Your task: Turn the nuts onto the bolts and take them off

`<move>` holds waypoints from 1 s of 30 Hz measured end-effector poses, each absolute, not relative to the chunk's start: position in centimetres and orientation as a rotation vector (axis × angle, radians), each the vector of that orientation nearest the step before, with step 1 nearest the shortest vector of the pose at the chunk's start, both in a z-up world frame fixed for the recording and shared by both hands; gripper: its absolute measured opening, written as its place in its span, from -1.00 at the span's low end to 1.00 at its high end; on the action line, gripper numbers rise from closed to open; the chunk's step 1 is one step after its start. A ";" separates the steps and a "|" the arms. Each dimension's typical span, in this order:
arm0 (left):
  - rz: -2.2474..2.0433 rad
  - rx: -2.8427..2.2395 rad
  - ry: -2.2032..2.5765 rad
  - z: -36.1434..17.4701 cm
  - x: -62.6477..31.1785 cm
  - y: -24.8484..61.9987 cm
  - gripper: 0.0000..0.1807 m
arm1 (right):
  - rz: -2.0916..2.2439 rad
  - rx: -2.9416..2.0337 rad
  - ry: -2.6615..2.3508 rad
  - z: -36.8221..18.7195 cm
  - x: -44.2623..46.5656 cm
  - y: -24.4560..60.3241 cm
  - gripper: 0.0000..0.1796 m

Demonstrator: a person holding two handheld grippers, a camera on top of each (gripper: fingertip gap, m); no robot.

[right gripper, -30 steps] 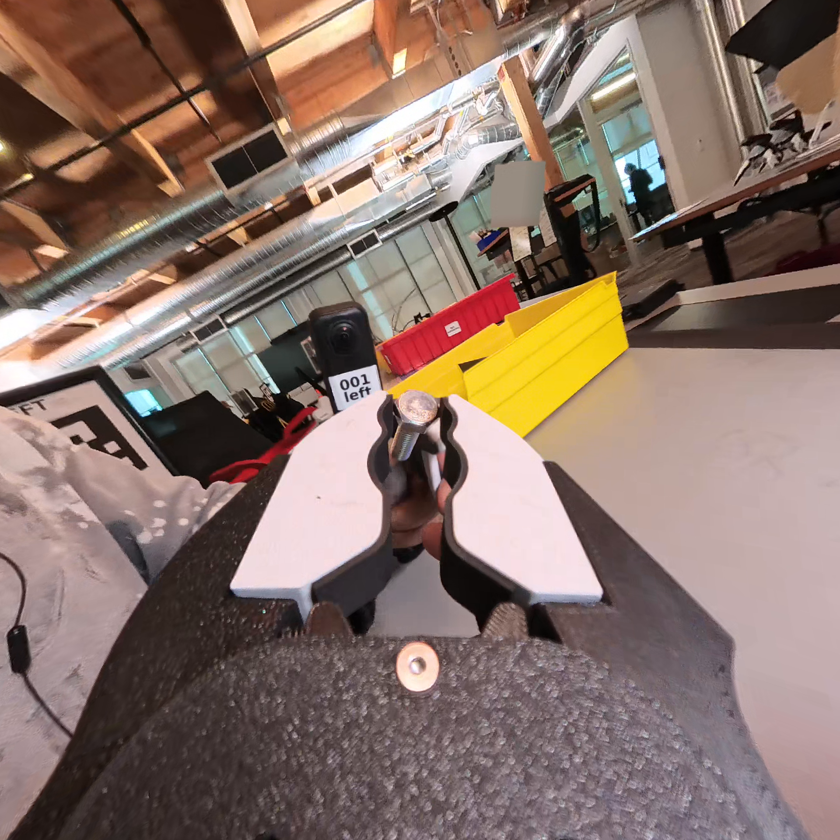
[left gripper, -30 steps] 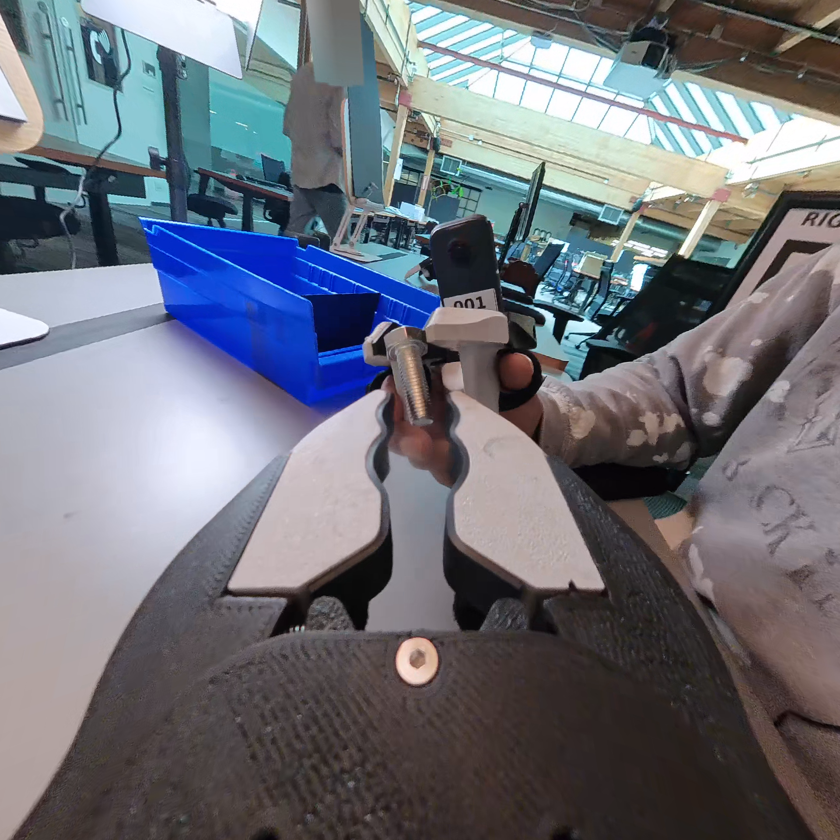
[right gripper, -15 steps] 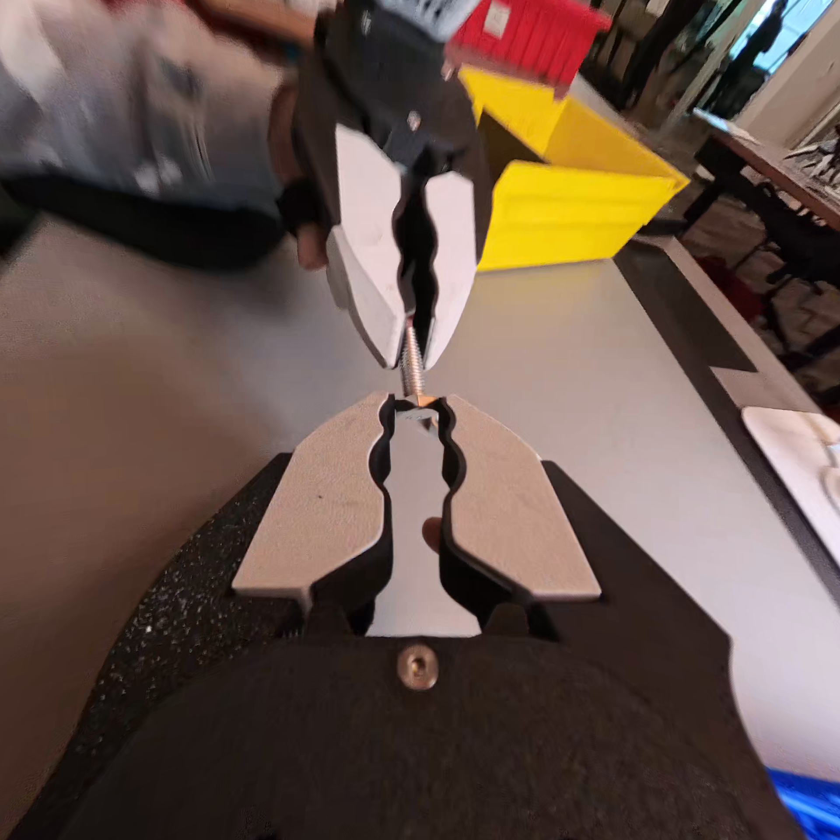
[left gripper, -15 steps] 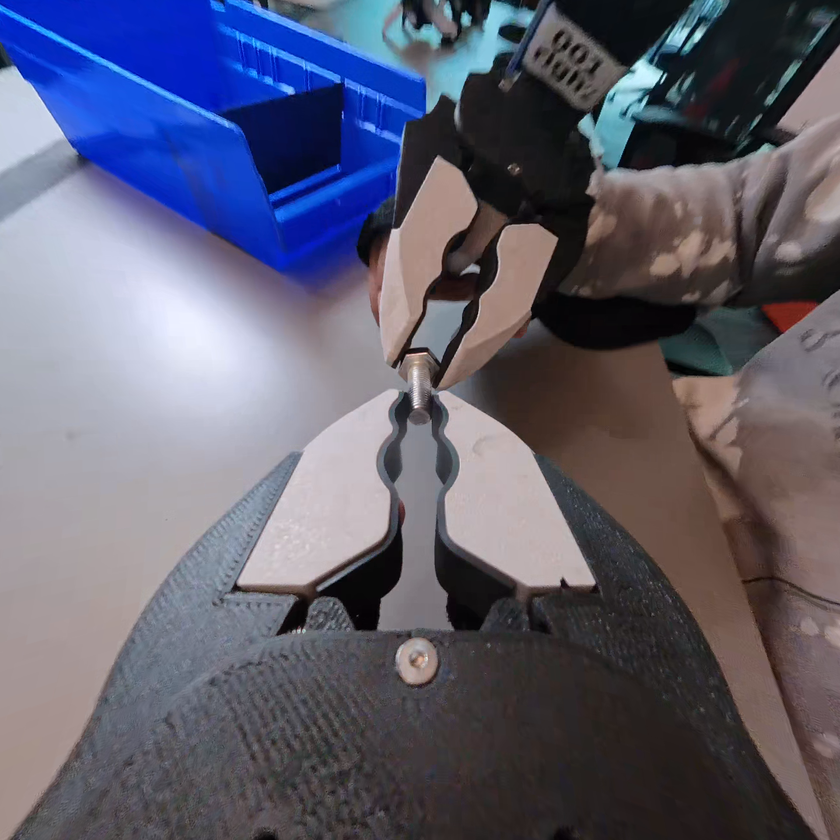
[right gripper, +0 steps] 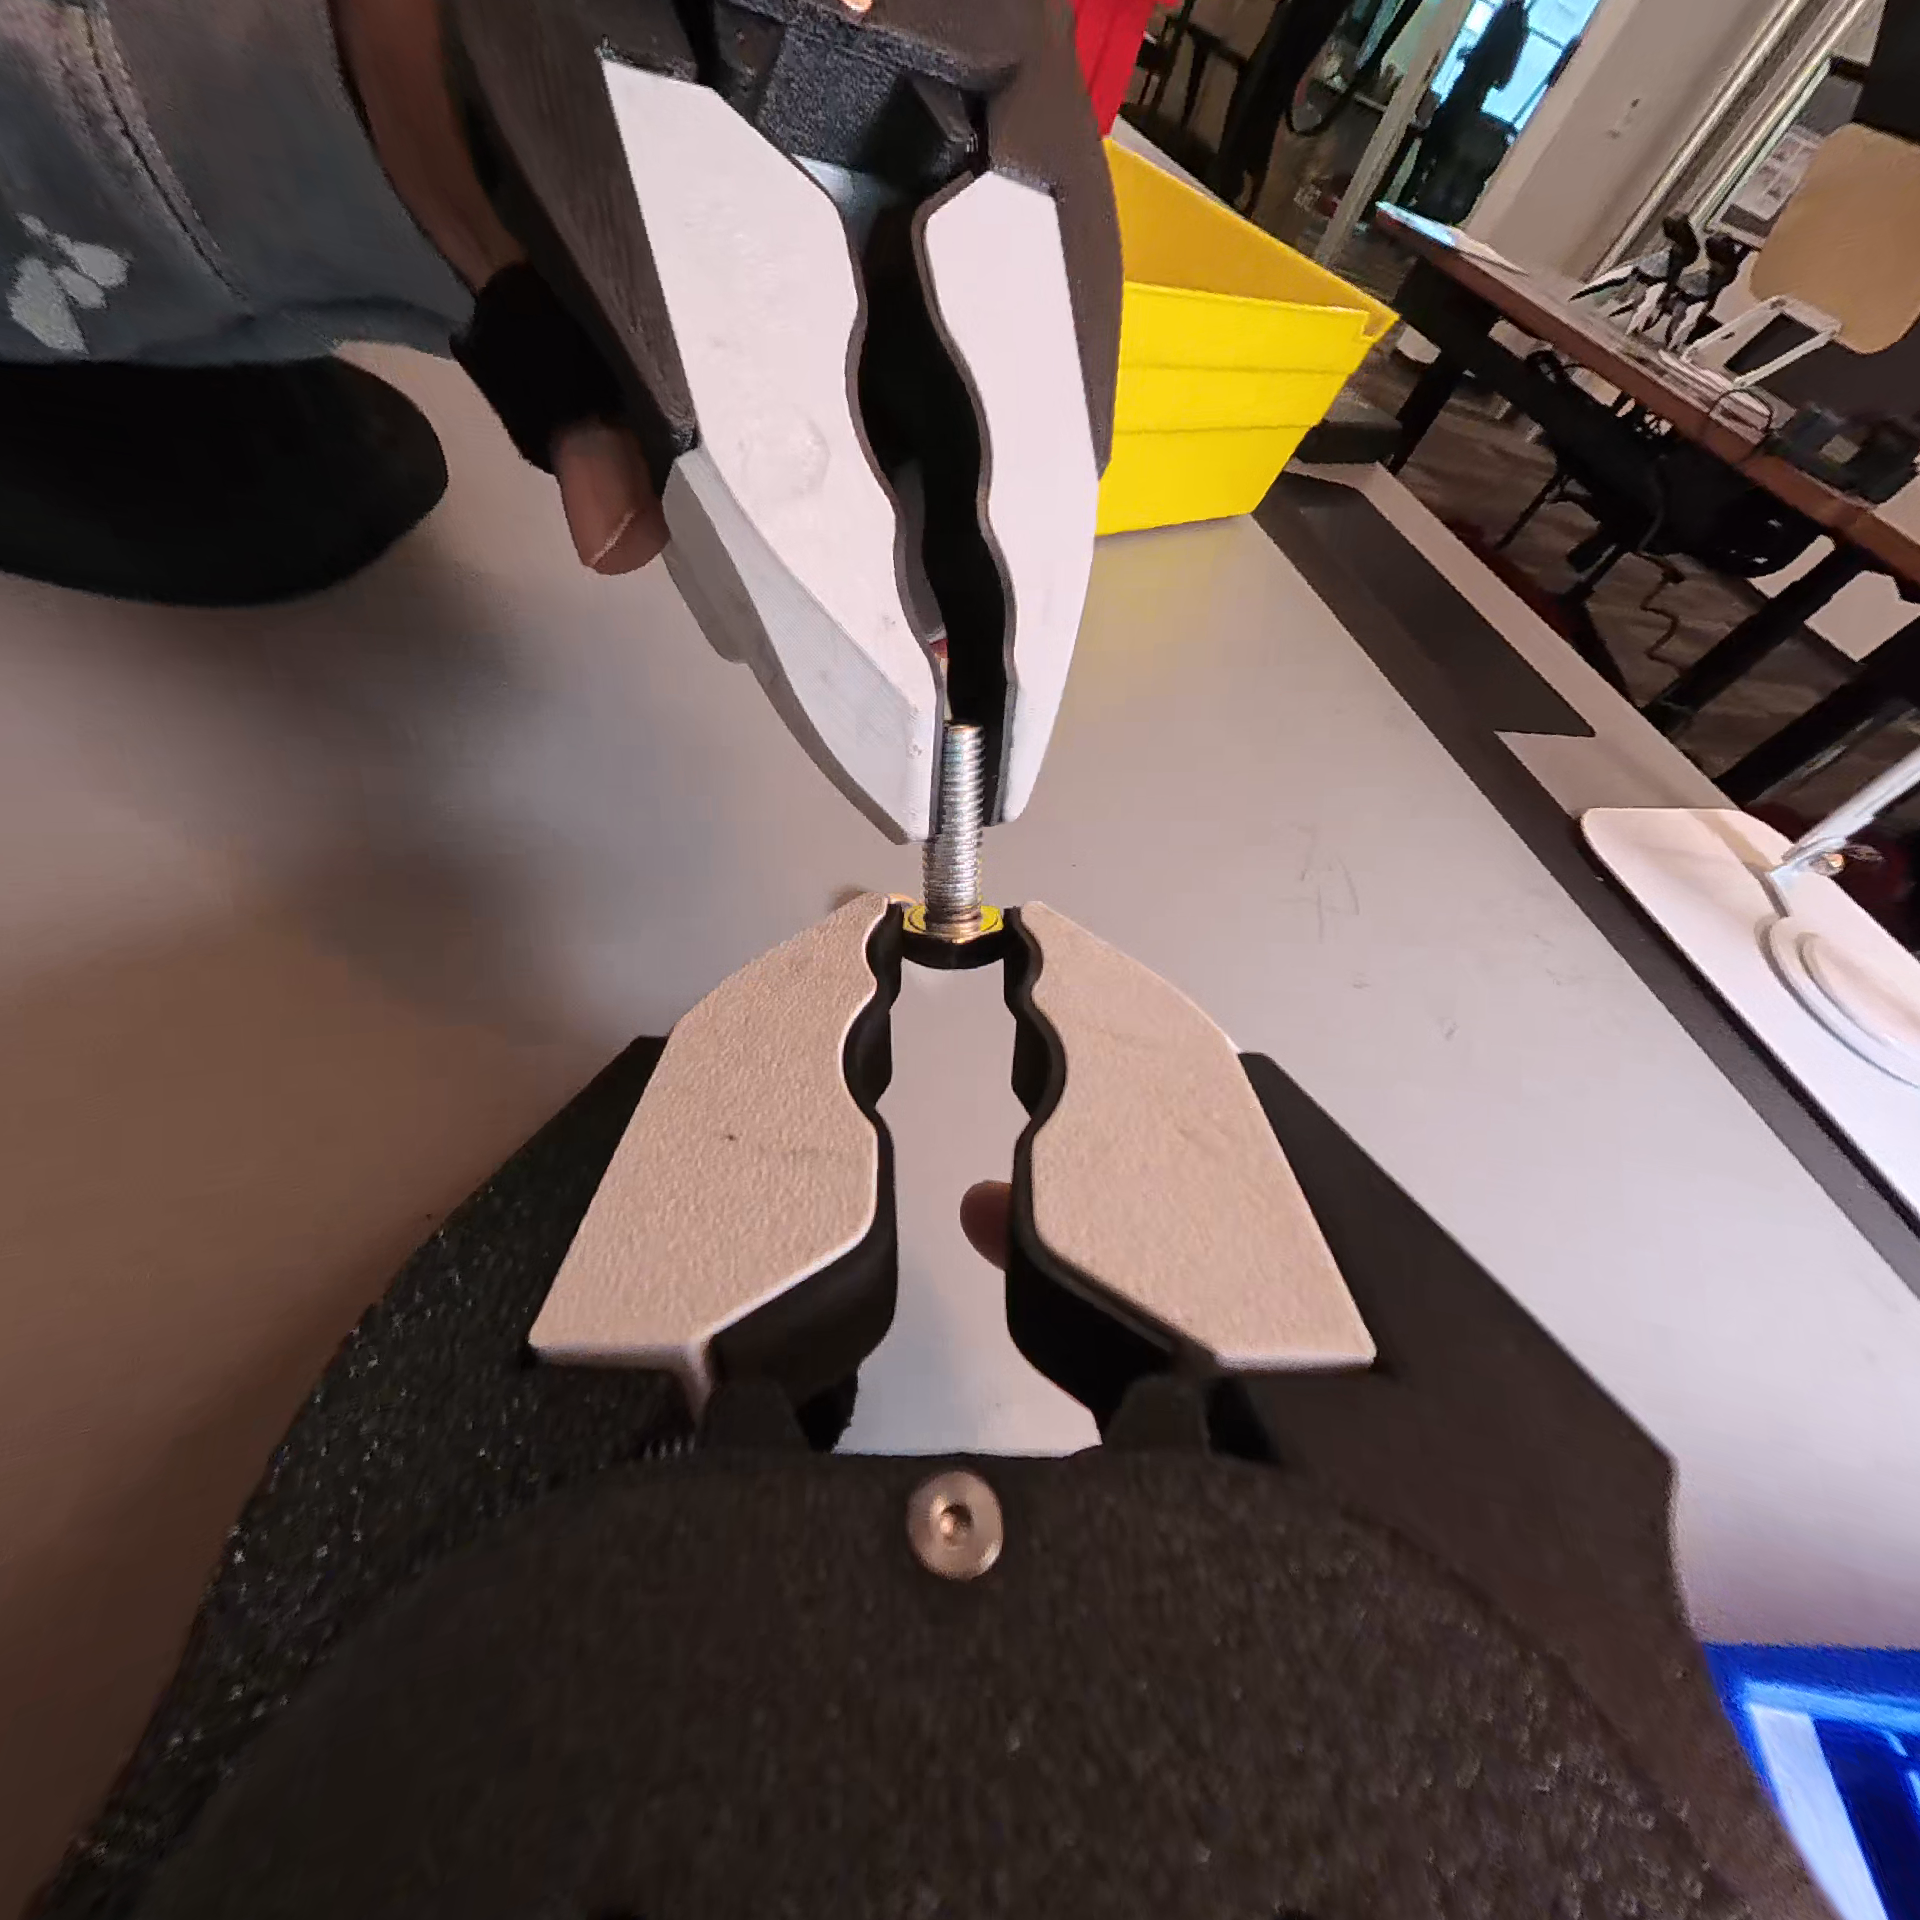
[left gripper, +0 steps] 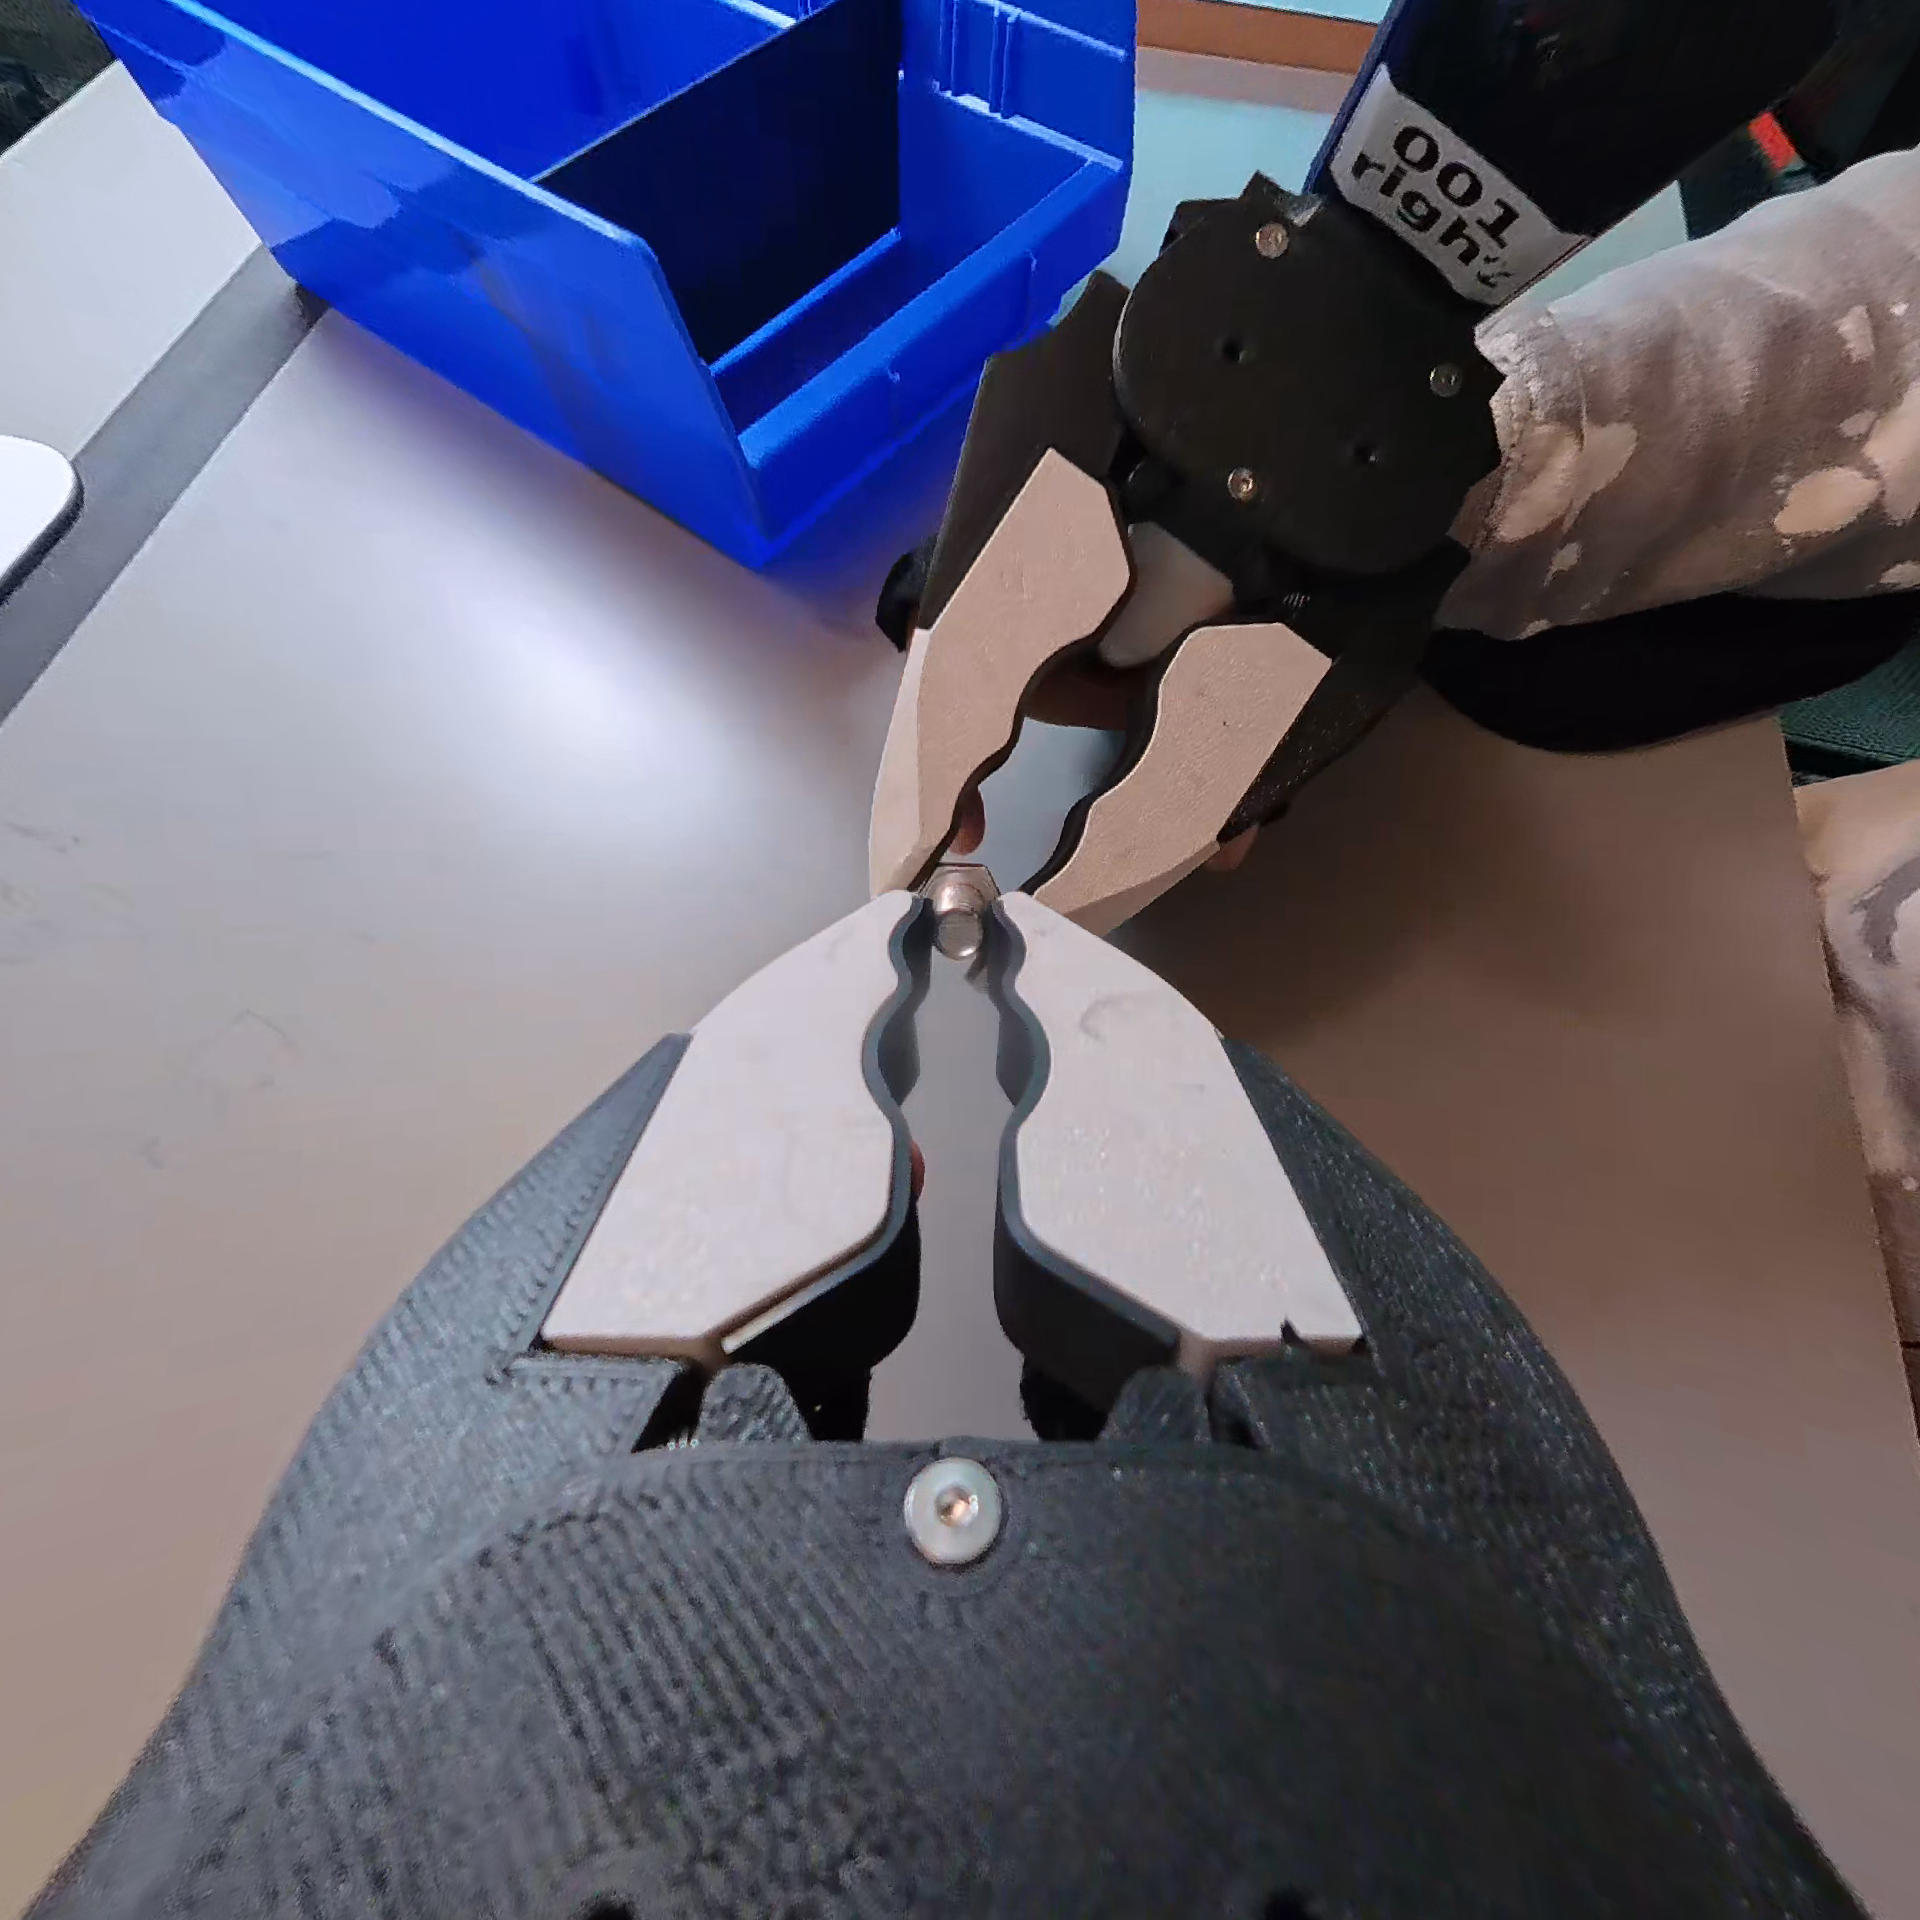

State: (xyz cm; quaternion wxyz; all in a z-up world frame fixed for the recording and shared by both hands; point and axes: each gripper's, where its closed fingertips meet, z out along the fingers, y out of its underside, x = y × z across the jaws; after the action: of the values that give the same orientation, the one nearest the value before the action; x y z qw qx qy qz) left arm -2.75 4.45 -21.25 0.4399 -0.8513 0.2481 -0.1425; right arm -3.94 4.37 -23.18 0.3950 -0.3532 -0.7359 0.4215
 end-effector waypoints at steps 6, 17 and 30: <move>-0.369 -2.000 0.600 -19.9 -2.4 5.2 -0.81 | 1.156 -0.908 -1.795 -22.1 -3.9 4.8 -0.80; -0.548 -1.594 0.557 -15.4 -1.2 3.2 -0.85 | 1.619 -0.888 -1.626 -17.9 -3.0 1.6 -0.80; -0.580 -1.594 0.615 -16.1 -0.7 2.7 -0.89 | 1.569 -0.859 -1.699 -18.8 -2.9 1.1 -0.80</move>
State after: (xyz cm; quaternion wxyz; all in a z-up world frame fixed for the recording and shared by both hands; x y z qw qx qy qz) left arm -0.75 2.73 -16.11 0.6199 -0.6933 0.2673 -0.2524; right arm -2.87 1.14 -18.76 0.3312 -0.3284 -0.6499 0.6001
